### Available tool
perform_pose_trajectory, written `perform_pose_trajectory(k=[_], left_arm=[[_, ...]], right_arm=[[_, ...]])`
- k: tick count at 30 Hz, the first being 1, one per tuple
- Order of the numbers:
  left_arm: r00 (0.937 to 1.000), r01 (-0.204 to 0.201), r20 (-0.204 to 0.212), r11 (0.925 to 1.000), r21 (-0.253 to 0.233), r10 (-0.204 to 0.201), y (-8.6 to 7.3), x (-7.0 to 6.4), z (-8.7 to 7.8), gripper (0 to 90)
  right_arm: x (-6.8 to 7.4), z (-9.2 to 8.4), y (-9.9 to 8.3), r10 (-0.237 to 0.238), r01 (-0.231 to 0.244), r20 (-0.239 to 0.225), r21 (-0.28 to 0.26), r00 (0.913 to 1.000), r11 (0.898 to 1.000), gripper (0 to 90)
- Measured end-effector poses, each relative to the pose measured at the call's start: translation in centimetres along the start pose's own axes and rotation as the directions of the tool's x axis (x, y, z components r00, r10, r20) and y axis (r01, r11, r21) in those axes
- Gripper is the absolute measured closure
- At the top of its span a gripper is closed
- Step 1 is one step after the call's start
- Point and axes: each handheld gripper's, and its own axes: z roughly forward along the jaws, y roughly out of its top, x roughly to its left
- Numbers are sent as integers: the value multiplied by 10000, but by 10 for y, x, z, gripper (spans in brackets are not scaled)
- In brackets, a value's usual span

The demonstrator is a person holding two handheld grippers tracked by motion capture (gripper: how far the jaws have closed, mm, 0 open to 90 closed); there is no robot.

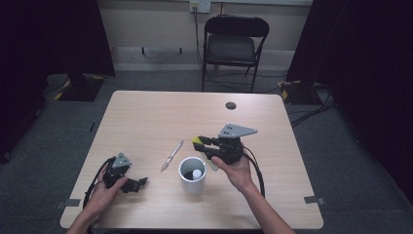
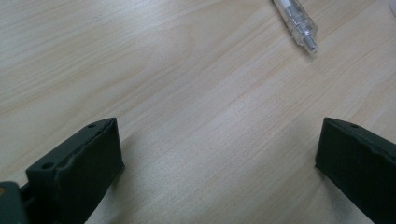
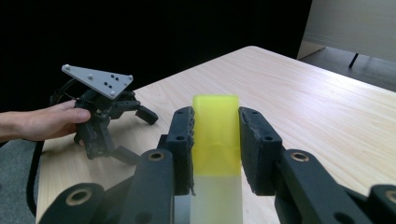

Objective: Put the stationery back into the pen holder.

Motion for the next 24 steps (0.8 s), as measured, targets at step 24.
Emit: perform_pose_trajectory(k=[24], left_arm=[[10000,8,-9,10000,-20,-8,0,0,0,0]], right_arm=[[12,50,12,-88,105,-674,244,9977,9996,674]])
